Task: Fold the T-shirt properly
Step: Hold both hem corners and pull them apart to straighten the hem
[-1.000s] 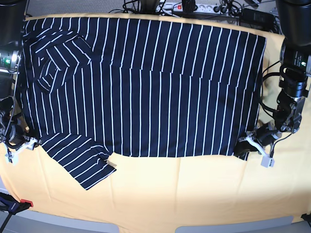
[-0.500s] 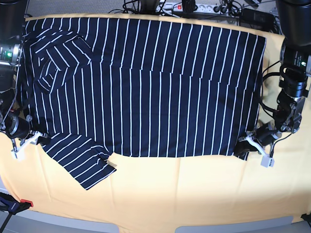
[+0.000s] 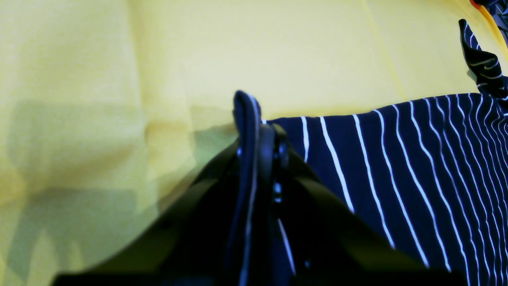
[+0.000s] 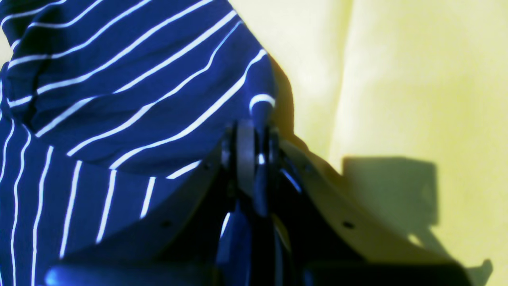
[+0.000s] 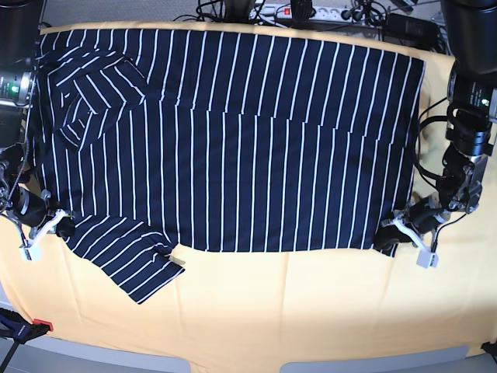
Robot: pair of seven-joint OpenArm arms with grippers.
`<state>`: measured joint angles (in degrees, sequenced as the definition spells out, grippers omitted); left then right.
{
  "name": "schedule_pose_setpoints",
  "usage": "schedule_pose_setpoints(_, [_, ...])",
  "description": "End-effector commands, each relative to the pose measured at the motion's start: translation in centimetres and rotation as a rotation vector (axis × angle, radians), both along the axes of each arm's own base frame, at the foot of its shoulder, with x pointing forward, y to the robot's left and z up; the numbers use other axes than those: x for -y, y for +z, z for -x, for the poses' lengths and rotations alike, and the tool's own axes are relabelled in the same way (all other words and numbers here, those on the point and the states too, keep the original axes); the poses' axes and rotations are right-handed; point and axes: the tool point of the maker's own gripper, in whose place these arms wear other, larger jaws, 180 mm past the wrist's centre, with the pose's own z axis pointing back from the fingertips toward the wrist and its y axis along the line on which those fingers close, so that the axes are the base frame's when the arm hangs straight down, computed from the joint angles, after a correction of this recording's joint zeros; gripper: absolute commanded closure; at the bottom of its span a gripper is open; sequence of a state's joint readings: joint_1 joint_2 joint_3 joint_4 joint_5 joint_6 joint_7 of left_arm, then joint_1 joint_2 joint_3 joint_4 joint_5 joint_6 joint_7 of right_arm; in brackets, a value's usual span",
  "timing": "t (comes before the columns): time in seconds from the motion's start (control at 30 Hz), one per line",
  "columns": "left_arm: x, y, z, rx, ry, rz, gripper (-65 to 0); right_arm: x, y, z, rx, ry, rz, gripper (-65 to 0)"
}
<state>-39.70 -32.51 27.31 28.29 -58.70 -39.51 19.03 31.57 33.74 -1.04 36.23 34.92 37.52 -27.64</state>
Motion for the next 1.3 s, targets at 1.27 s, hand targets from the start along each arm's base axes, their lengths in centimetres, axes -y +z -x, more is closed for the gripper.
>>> schedule_pose_setpoints(1.27, [-2.7,8.8,-5.0,0.39,-0.014,-0.207,0.0,0.2,6.2,-3.8,0.169,0.066,0.089,0.0])
